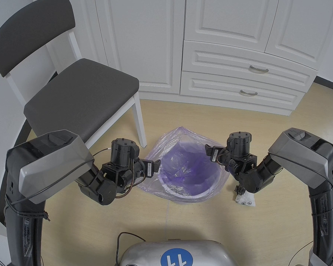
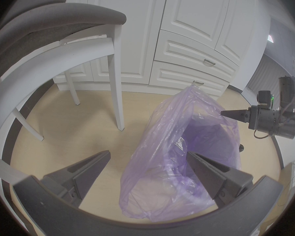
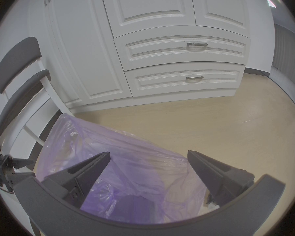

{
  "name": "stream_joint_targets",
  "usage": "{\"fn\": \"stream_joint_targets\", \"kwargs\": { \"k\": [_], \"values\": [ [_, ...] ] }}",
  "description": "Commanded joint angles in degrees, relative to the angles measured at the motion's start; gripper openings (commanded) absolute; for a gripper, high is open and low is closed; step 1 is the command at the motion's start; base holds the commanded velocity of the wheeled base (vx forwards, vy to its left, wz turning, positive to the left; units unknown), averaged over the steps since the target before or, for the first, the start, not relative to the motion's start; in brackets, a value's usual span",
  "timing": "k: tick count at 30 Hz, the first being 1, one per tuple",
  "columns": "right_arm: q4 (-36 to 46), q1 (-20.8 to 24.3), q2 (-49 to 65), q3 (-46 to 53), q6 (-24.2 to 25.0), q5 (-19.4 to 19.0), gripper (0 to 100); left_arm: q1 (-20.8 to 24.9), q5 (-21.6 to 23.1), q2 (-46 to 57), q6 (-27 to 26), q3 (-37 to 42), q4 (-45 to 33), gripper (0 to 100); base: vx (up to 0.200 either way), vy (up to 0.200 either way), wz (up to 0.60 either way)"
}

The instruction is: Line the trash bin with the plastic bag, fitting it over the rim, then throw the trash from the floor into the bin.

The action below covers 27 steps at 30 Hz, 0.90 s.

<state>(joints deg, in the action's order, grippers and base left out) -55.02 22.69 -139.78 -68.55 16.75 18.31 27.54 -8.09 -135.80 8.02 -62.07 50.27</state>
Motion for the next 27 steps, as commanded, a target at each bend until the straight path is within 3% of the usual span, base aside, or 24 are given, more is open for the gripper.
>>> {"fn": "stream_joint_targets", "kwargs": {
  "k": [1, 5, 10, 14, 16, 27],
  "values": [
    [-1.2, -0.3, -3.3, -2.3, 0.3, 1.0, 100, -1.0, -0.3, -3.2, 0.3, -2.6, -0.1, 100, 0.000, 0.000, 0.00],
    [-1.9, -0.5, -5.6, -5.3, 0.6, 3.5, 100, -2.0, -0.3, -5.5, 0.9, -5.3, -0.1, 100, 0.000, 0.000, 0.00],
    [-4.4, -1.3, -8.1, -8.2, 0.7, 3.8, 100, -2.9, -0.5, -7.4, 2.9, -9.0, -0.7, 100, 0.000, 0.000, 0.00],
    [-6.2, -1.9, -9.6, -10.0, 0.8, 3.8, 100, -3.0, -2.1, -8.2, 4.2, -11.2, -1.1, 100, 0.000, 0.000, 0.00],
    [-8.6, -2.1, -11.9, -12.2, 1.0, 3.8, 100, -3.0, -6.5, -10.4, 5.6, -15.8, -1.1, 100, 0.000, 0.000, 0.00],
    [-9.1, -3.4, -15.6, -18.3, 4.2, 3.9, 100, -3.9, -8.8, -15.0, 6.7, -22.7, -1.0, 100, 0.000, 0.000, 0.00]
  ]
}}
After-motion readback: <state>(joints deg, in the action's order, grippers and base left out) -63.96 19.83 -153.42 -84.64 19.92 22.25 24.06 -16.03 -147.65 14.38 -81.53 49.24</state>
